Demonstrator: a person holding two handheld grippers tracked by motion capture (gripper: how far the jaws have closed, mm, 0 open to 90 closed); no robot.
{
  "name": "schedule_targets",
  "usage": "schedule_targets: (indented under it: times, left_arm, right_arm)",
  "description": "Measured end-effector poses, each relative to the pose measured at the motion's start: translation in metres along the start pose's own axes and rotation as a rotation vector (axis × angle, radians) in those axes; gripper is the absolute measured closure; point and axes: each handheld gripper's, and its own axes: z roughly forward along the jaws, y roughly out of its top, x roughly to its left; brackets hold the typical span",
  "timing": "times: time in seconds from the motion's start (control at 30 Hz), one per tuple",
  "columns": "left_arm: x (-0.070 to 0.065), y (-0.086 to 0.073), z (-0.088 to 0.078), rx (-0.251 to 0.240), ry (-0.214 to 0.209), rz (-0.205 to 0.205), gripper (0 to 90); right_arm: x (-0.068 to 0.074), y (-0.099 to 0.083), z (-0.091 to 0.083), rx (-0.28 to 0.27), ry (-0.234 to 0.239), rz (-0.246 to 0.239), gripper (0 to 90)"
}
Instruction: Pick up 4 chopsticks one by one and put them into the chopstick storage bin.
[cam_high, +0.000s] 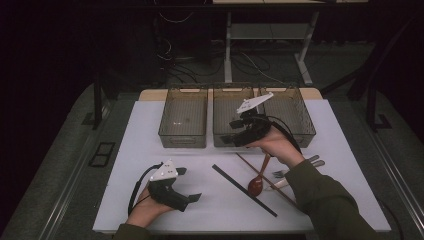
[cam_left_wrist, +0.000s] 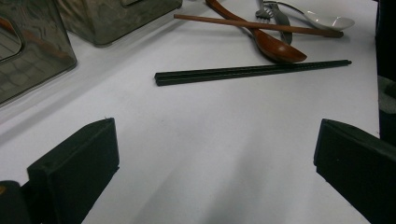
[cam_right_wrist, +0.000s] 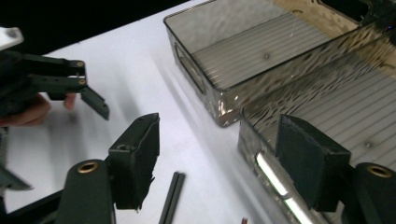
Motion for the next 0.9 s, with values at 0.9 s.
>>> schedule_targets:
  times: [0.9]
  left_arm:
    - [0.002, 0.0, -0.002, -0.012, 0.016, -0.007, 0.0]
  right_arm:
    - [0.002, -0.106, -0.065, -0.072, -0.024, 0.06, 28.8]
